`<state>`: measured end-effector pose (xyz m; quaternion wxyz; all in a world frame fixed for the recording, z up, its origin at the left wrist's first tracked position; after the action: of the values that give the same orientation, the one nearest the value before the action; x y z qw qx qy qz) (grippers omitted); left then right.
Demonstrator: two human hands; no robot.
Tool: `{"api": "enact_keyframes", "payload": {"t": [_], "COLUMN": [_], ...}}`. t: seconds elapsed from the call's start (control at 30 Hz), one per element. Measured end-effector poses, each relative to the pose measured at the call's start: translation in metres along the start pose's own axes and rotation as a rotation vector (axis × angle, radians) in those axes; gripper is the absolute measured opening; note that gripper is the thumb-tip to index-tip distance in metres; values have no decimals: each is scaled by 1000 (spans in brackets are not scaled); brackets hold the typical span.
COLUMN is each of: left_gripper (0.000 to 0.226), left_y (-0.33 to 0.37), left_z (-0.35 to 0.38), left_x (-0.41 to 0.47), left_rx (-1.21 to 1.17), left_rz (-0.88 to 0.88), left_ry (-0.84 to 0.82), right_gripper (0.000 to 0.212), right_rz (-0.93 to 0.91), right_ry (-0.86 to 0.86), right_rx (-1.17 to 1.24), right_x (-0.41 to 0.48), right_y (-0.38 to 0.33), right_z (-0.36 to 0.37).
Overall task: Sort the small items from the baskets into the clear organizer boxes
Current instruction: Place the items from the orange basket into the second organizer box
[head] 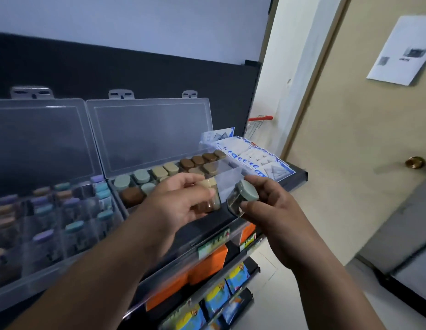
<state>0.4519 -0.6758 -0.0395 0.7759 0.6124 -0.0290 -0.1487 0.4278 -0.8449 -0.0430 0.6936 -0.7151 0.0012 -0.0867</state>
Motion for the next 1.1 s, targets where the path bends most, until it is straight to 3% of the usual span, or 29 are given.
{"api": "enact_keyframes", "payload": {"t": [0.17,0.4,0.5,0.67,1.1], "left_gripper": [37,35,37,49,46], "left_y": [10,18,21,22,0], "left_z": [16,40,51,49,53], "left_x": [55,121,146,170,207], "left_rx": [159,418,594,694,956], "left_rz": [88,206,207,183,28], "left_ry": [125,372,440,532,523], "right_gripper": [47,41,45,48,52], "right_rz": [-36,-127,-165,-246,-331], "right_ry": [-70,-283,-360,-483,-631], "right_rx": [-21,-210,-283,-438,-562], "right_x": [81,192,224,254,278], "right_y": [10,16,22,33,59], "right_z": [-34,-56,-61,-52,-44]}}
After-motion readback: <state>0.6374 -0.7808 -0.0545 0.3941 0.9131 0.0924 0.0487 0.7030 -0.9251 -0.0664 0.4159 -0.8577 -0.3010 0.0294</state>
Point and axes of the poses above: each hand's wrist, its own x-axis towards the middle knuckle, its own z-axis out of the palm, y = z × x, the point moved 8 cm from there along x, towards the middle knuckle
